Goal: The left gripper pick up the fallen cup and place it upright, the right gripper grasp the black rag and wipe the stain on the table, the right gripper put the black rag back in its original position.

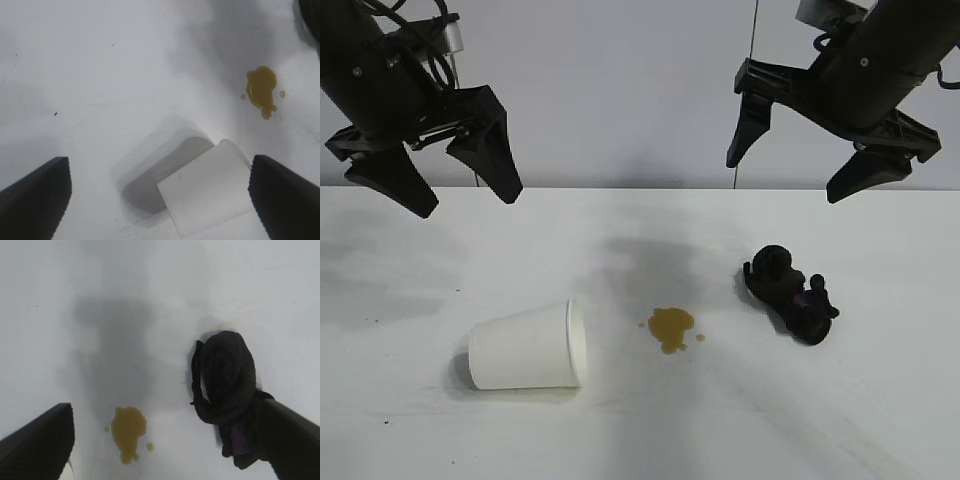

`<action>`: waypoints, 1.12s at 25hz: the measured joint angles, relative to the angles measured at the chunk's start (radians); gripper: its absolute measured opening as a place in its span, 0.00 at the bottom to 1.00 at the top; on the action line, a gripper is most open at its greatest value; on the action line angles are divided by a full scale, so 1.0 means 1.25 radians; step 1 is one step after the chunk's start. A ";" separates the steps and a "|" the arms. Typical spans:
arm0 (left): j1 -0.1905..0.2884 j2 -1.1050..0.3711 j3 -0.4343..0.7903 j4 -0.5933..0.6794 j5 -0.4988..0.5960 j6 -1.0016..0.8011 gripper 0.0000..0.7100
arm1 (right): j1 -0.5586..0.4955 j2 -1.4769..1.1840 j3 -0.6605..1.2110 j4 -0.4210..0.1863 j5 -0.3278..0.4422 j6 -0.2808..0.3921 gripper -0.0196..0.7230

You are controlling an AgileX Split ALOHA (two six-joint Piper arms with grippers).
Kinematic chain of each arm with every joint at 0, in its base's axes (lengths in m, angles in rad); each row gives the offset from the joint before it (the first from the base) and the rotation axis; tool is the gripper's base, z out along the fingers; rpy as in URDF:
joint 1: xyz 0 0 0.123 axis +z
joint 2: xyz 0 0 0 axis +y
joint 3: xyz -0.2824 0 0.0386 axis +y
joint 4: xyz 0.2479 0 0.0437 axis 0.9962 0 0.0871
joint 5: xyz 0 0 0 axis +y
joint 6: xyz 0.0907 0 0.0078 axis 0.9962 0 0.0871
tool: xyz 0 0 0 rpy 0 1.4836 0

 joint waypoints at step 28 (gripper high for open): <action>-0.029 0.000 0.000 0.007 0.065 0.206 0.98 | 0.000 0.000 0.000 0.000 0.041 0.000 0.96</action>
